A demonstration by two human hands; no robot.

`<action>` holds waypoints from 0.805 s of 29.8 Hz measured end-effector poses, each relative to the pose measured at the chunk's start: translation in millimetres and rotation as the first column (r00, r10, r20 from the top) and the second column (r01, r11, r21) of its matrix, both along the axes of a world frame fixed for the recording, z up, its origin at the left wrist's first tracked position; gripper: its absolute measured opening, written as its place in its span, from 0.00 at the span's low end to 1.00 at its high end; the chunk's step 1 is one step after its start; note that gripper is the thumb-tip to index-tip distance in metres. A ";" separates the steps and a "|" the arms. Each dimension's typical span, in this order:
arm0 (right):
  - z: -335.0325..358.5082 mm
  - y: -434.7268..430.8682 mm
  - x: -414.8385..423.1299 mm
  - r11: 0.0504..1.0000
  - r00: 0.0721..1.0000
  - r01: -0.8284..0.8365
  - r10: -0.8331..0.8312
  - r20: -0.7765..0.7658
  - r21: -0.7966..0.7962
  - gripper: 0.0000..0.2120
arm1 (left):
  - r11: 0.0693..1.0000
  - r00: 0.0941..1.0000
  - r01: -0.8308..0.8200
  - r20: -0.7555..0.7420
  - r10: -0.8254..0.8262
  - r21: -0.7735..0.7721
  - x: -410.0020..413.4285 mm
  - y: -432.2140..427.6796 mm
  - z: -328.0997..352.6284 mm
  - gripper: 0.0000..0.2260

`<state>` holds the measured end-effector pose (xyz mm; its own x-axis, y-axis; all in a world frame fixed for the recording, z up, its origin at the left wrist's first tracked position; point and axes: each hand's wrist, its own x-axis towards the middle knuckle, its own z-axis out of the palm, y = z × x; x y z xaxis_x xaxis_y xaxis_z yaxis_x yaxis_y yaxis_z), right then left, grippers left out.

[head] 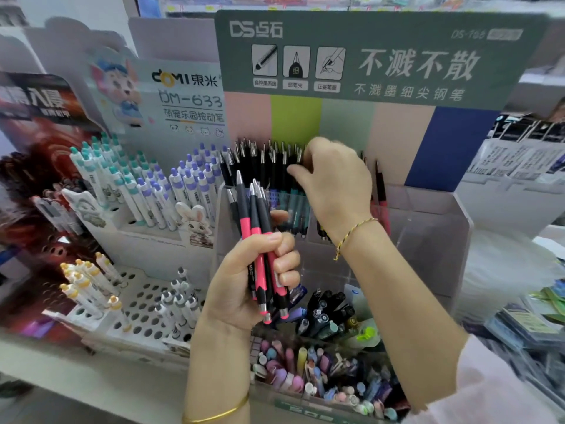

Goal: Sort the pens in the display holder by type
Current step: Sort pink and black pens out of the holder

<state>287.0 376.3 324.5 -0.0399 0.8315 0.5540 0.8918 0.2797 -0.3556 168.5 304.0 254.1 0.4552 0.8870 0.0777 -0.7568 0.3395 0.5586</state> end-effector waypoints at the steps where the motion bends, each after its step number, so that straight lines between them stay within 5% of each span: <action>1: -0.4 -0.8 -0.8 0.999 0.997 0.031 -0.029 0.074 -0.032 0.11 | 0.999 0.999 0.044 0.029 -0.044 0.009 0.8 0.2 0.1 0.12; 4: -1.6 -2.4 -0.2 0.995 0.993 0.046 -0.036 0.111 -0.090 0.13 | 0.995 0.988 0.098 0.118 -0.097 0.002 3.5 0.9 -0.6 0.19; 9: 9.0 -16.8 16.0 0.987 0.920 -0.159 0.156 -0.360 0.022 0.09 | 0.982 0.978 0.172 0.106 -0.179 0.074 4.6 0.5 -4.8 0.26; 13: 16.0 -37.4 31.0 0.844 0.800 -0.461 0.262 -0.540 -0.274 0.18 | 0.970 0.973 0.219 0.047 -0.225 0.106 10.2 -0.7 -0.1 0.22; 16: 14.0 -44.4 45.1 0.755 0.700 -0.572 0.247 -0.670 -0.319 0.10 | 0.973 0.980 0.198 -0.043 -0.194 0.117 17.9 -0.6 1.0 0.25; 20: 6.3 -42.1 65.6 0.819 0.641 -0.523 0.193 -0.743 -0.238 0.03 | 0.995 0.978 0.087 -0.195 -0.076 0.050 38.1 -0.8 13.8 0.24; 24: 9.8 -37.5 79.4 0.942 0.625 -0.330 0.170 -0.762 -0.060 0.06 | 0.981 0.934 -0.194 -0.309 0.180 -0.016 59.5 2.8 22.8 0.10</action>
